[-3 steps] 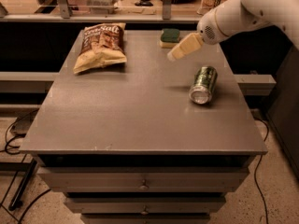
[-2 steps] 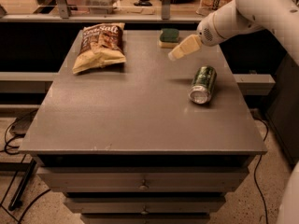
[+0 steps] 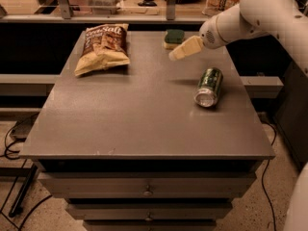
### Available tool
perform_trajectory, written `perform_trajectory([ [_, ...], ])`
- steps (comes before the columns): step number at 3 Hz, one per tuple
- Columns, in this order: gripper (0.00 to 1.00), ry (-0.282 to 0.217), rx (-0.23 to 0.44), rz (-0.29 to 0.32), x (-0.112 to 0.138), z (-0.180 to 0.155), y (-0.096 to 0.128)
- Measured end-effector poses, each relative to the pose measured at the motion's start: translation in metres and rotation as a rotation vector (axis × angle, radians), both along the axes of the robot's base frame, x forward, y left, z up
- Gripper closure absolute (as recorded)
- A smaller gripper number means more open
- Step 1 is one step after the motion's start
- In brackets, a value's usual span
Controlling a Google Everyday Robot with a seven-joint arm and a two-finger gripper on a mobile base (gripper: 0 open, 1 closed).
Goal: Pick sponge
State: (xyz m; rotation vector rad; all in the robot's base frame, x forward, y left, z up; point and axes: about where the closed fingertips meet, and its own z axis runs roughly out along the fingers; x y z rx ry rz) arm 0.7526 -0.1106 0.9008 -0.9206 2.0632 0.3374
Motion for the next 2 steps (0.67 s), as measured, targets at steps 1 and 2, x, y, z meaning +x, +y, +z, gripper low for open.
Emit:
perform_trajectory([
  [1,0.00,-0.031,0.145,-0.022,0.029,-0.007,0.032],
  [2,0.00,-0.054,0.161,-0.062,0.050,-0.020,0.041],
])
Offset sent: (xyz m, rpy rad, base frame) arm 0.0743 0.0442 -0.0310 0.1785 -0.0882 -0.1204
